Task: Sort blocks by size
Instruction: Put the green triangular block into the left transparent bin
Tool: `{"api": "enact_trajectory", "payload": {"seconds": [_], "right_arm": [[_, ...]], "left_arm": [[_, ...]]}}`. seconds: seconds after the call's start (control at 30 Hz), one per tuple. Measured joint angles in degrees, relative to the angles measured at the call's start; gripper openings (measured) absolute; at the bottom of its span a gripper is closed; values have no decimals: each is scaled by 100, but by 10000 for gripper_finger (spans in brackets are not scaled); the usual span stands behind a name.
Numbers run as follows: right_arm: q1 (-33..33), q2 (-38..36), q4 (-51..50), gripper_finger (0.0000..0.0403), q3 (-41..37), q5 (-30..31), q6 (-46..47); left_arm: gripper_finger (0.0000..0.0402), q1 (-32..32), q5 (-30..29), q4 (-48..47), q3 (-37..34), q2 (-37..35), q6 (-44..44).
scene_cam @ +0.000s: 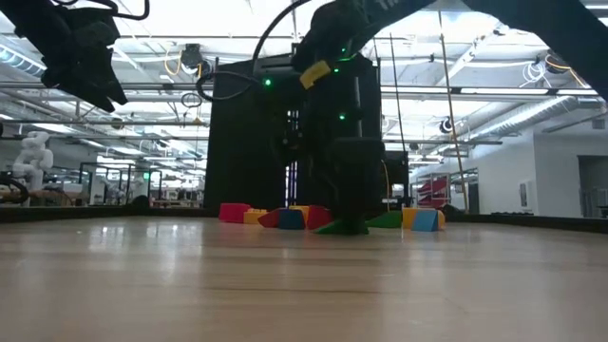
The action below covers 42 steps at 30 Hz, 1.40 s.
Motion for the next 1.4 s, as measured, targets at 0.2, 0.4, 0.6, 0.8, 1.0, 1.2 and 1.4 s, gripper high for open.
{"api": "enact_trajectory", "payload": {"seconds": [0.2,0.4,0.6,0.8,1.0,1.2,1.4], "right_arm": [[20,40,28,170,0,177,195],[29,18,11,106,-2,213,532],[208,-176,-53,106,327,238,1071],[621,-362,366,106,1703,183,1856],[1255,-358,2871,106,2299,135,2228],[1764,-144,4911,106,2300,-75,2046],[1914,248,6125,106,2300,-588,2413]], "left_arm": [[255,-1,-2,-2,0,-2,0],[255,0,-4,0,0,0,0],[255,0,-7,0,0,-2,0],[255,-2,-7,4,0,-1,1],[255,0,-7,4,0,-2,0],[255,-1,-7,4,1,-2,0],[255,-1,-2,2,2,-2,-7]]}}
